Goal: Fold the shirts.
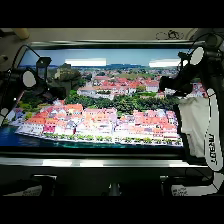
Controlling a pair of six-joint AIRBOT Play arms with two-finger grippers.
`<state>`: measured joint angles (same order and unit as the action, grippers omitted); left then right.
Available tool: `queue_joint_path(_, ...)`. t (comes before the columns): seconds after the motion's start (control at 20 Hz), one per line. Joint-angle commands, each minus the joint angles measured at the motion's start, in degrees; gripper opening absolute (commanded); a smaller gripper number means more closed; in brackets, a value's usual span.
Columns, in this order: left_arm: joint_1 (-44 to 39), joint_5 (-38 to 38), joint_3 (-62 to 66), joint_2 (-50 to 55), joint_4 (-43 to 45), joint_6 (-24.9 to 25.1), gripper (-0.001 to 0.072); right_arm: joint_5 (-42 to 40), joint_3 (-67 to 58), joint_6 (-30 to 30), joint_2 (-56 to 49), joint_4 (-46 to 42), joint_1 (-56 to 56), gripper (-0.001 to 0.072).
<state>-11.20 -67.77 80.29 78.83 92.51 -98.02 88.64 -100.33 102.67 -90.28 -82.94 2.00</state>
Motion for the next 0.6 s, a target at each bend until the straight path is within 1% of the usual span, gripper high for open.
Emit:
queue_joint_path(0.0, 0.0, 15.78, -0.09, 1.07, -1.29, -1.75, 0.0704, -3.76, -0.07, 0.17, -0.02, -0.04, 0.0, 0.0708)
queue_joint_path(0.05, -0.02, 21.79, -0.04, 1.33, -3.13, -2.64, 0.0704, -4.79, -0.07, 0.15, -0.02, -0.09, 0.0, 0.0708)
queue_joint_path(0.1, -0.02, 25.49, 0.0, 1.4, -5.2, -2.47, 0.0704, -5.7, -0.07, 0.15, -0.02, -0.11, 0.0, 0.0707)
queue_joint_path(0.15, -0.09, 29.49, 0.02, 1.81, -4.11, -1.4, 0.0679, -6.75, -0.07, 0.11, -0.02, -0.09, 0.0, 0.0701)
queue_joint_path(0.2, 0.33, 32.06, 1.44, 3.56, -0.63, 0.57, 0.0523, -7.87, -0.07, -0.13, -0.02, -0.09, 0.0, 0.0676)
queue_joint_path(0.25, 1.92, 27.91, 6.25, 7.72, 2.6, 0.31, 0.0547, -8.9, -0.07, -0.22, -0.02, -0.04, 0.0, 0.0662)
queue_joint_path(0.3, 4.37, 19.82, 13.14, 13.33, 2.56, 0.83, 0.069, -9.53, -0.07, -0.22, -0.02, 0.31, 0.0, 0.0662)
queue_joint_path(0.35, 7.32, 9.55, 21.81, 20.35, 1.77, 1.79, 0.0711, -9.75, -0.07, -0.24, -0.04, 0.94, 0.0, 0.0665)
queue_joint_path(0.4, 10.32, -0.02, 30.32, 27.15, 1.29, 1.73, 0.071, -9.68, -0.07, -0.24, -0.11, 1.53, 0.0, 0.0668)
queue_joint_path(0.45, 12.92, -6.84, 37.16, 32.72, 0.74, -0.09, 0.071, -9.55, -0.07, -0.24, -0.17, 1.9, 0.0, 0.0668)
queue_joint_path(0.5, 15.52, -11.23, 41.88, 37.16, -1.44, -2.69, 0.071, -9.46, -0.07, -0.26, -0.22, 1.97, 0.0, 0.0668)
queue_joint_path(0.55, 17.75, -11.74, 42.25, 39.01, -5.75, -3.87, 0.071, -9.38, -0.07, -0.26, -0.26, 1.97, 0.0, 0.0668)
